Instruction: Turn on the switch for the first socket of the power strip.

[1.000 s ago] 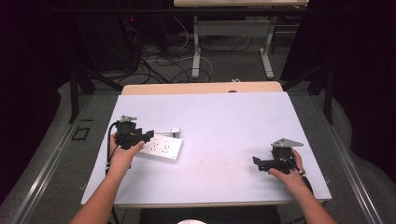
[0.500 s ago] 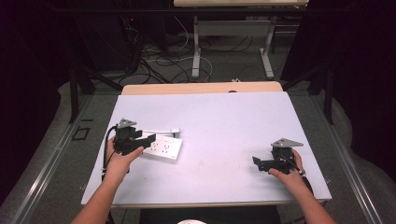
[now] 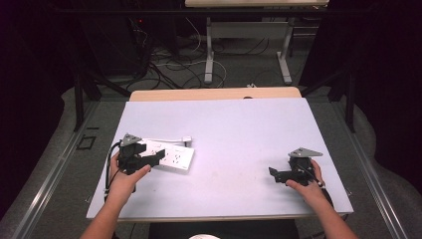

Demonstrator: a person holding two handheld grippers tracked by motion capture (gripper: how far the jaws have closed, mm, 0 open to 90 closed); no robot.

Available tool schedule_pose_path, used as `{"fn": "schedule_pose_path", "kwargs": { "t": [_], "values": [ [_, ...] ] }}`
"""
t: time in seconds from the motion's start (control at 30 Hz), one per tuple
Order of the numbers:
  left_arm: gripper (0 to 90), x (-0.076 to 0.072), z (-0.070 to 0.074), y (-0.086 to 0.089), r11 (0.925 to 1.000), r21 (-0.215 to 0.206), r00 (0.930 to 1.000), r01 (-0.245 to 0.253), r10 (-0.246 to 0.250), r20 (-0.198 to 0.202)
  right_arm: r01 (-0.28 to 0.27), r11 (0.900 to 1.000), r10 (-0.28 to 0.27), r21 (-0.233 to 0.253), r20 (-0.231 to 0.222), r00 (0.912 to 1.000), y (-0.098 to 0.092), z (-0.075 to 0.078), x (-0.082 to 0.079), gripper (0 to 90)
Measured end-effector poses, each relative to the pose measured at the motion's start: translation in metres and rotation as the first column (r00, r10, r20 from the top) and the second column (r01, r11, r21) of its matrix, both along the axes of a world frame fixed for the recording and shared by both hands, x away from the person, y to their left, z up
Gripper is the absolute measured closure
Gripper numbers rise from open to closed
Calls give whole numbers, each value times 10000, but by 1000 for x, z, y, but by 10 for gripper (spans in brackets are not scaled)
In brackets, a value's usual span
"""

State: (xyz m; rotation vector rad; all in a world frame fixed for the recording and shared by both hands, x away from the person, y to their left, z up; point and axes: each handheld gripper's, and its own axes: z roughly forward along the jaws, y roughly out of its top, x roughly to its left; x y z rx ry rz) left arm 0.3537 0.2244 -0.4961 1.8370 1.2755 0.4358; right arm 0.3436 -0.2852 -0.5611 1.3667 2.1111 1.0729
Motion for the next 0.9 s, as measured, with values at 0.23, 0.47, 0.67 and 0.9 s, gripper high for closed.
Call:
{"fn": "schedule_pose_path", "kwargs": {
  "t": [0.23,0.47,0.67,0.9],
  "values": [
    [78,-7,1,4,9999,4,9997,168,-168,165,49,10000,-49,36,-24,10000,0,0,0,10],
    [1,-14,-3,12,9993,141,9993,336,-338,167,19,10000,-19,49,2,10000,0,0,-1,10],
    [1,-19,-9,24,9999,70,9999,81,-82,84,62,10000,-62,29,-16,10000,0,0,-1,10],
    [1,-24,-13,40,9995,-195,9994,-249,253,238,20,10000,-20,21,30,10000,0,1,0,10]
  ]
}}
